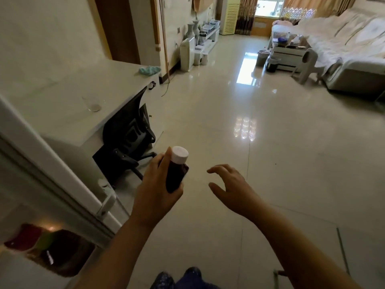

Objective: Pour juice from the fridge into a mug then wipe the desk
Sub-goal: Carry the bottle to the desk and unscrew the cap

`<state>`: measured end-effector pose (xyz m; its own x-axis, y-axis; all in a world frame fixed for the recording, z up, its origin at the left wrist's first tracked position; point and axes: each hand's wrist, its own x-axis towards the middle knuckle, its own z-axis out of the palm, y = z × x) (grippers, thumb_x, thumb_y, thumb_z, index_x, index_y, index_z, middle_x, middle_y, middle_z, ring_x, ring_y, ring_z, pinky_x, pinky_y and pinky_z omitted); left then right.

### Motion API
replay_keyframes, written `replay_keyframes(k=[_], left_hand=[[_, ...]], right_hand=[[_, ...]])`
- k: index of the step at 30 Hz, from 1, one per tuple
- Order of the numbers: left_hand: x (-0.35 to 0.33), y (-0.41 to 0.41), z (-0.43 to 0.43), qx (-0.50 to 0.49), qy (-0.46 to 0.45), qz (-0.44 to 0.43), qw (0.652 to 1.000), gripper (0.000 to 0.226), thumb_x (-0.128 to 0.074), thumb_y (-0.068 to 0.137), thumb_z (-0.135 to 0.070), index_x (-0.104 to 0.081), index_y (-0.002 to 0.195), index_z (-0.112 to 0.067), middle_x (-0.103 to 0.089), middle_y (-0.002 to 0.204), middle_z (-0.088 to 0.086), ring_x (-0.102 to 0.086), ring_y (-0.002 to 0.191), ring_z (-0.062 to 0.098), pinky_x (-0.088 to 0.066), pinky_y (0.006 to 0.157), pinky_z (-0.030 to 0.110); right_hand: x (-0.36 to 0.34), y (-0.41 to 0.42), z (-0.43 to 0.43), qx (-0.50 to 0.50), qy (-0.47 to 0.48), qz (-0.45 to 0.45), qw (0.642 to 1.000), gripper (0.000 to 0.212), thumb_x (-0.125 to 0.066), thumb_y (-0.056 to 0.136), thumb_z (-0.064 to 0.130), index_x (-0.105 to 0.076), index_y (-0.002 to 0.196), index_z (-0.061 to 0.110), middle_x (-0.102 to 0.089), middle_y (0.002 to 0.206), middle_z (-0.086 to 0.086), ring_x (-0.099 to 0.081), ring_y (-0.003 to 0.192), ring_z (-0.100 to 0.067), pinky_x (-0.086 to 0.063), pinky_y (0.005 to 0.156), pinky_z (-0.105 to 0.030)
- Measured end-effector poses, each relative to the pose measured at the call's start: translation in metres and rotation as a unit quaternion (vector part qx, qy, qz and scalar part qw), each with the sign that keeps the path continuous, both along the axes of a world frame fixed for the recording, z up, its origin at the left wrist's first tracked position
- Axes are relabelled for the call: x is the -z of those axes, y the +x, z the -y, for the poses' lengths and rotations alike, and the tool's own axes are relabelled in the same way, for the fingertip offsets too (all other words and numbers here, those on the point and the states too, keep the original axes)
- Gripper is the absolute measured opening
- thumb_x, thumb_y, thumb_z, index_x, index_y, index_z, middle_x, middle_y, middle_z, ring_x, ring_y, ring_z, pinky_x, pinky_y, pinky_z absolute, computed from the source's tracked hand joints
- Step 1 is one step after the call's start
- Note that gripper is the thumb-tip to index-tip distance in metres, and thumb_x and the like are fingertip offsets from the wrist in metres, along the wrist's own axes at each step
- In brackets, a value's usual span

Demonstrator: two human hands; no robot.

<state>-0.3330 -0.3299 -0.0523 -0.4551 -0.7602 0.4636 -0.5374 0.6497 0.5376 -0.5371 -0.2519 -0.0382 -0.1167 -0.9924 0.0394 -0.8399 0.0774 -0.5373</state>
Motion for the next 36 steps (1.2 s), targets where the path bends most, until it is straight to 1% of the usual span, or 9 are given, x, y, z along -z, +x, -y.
replay_keyframes(k=[5,8,15,17,19,21,25,31,36], left_hand=[[0.003,-0.024,0.058,-0.026,0.014,0.01,1.0,0.093,-0.075,0.076,-0.021,-0.015,0.146,-0.028,-0.037,0.14,0.005,-0.045,0.125,0.026,-0.045,0.089,0.032],[0.009,-0.029,0.087,-0.054,0.028,0.003,0.998,0.094,-0.074,0.077,-0.022,-0.011,0.146,-0.03,-0.035,0.141,0.004,-0.045,0.124,0.025,-0.05,0.089,0.035],[0.027,-0.047,0.146,-0.129,0.07,-0.029,0.989,0.086,-0.072,0.08,-0.027,-0.018,0.146,-0.026,-0.031,0.146,-0.004,-0.04,0.129,0.014,-0.051,0.094,0.03],[0.033,-0.054,0.17,-0.16,0.07,-0.033,0.984,0.086,-0.072,0.08,-0.029,-0.018,0.147,-0.026,-0.032,0.145,-0.005,-0.04,0.129,0.011,-0.047,0.096,0.023],[0.036,-0.062,0.195,-0.191,0.077,-0.038,0.978,0.087,-0.071,0.08,-0.031,-0.015,0.147,-0.029,-0.031,0.144,-0.006,-0.038,0.127,0.006,-0.04,0.092,0.007],[0.037,-0.069,0.223,-0.223,0.077,-0.043,0.971,0.087,-0.071,0.081,-0.03,-0.015,0.148,-0.028,-0.032,0.143,-0.005,-0.038,0.125,0.005,-0.035,0.088,-0.001],[0.036,-0.077,0.276,-0.307,0.067,-0.061,0.947,0.088,-0.074,0.08,-0.026,-0.019,0.148,-0.022,-0.035,0.143,0.0,-0.041,0.128,0.014,-0.04,0.094,0.013],[0.03,-0.069,0.342,-0.402,0.046,-0.079,0.911,0.089,-0.076,0.076,-0.024,-0.022,0.147,-0.018,-0.037,0.14,0.002,-0.035,0.13,0.004,-0.034,0.094,0.004],[0.036,-0.034,0.402,-0.445,0.054,-0.085,0.89,0.09,-0.075,0.077,-0.029,-0.018,0.147,-0.029,-0.035,0.142,-0.002,-0.03,0.128,-0.002,-0.032,0.092,0.004]], right_hand=[[0.003,-0.033,0.078,-0.019,0.021,0.009,1.0,0.035,-0.052,0.092,0.035,-0.048,0.126,0.027,-0.046,0.133,0.003,-0.043,0.122,-0.015,-0.037,0.105,-0.038],[0.003,-0.047,0.124,-0.043,0.028,0.009,0.999,0.034,-0.051,0.092,0.035,-0.048,0.125,0.028,-0.047,0.131,0.004,-0.044,0.122,-0.015,-0.039,0.102,-0.039],[0.012,-0.063,0.247,-0.149,0.08,-0.003,0.986,0.04,-0.051,0.091,0.039,-0.043,0.129,0.031,-0.046,0.135,0.005,-0.045,0.122,-0.013,-0.041,0.103,-0.039],[0.015,-0.066,0.289,-0.193,0.1,-0.015,0.976,0.042,-0.05,0.092,0.04,-0.041,0.131,0.031,-0.044,0.137,0.005,-0.044,0.123,-0.012,-0.039,0.105,-0.037],[0.016,-0.068,0.33,-0.23,0.111,-0.029,0.966,0.043,-0.05,0.092,0.039,-0.04,0.133,0.029,-0.042,0.139,0.004,-0.042,0.126,-0.014,-0.036,0.107,-0.037],[0.014,-0.071,0.372,-0.265,0.11,-0.038,0.957,0.043,-0.05,0.093,0.038,-0.039,0.133,0.028,-0.042,0.14,0.003,-0.041,0.127,-0.016,-0.035,0.108,-0.037],[0.003,-0.073,0.446,-0.326,0.106,-0.038,0.938,0.042,-0.052,0.093,0.035,-0.041,0.133,0.028,-0.044,0.138,0.003,-0.043,0.124,-0.015,-0.036,0.107,-0.037],[0.002,-0.047,0.537,-0.376,0.115,-0.013,0.92,0.043,-0.053,0.092,0.031,-0.041,0.133,0.026,-0.046,0.136,0.0,-0.046,0.122,-0.017,-0.04,0.101,-0.032],[0.014,-0.009,0.604,-0.421,0.124,-0.008,0.899,0.044,-0.053,0.092,0.032,-0.039,0.134,0.029,-0.043,0.138,0.002,-0.047,0.122,-0.017,-0.041,0.102,-0.033]])
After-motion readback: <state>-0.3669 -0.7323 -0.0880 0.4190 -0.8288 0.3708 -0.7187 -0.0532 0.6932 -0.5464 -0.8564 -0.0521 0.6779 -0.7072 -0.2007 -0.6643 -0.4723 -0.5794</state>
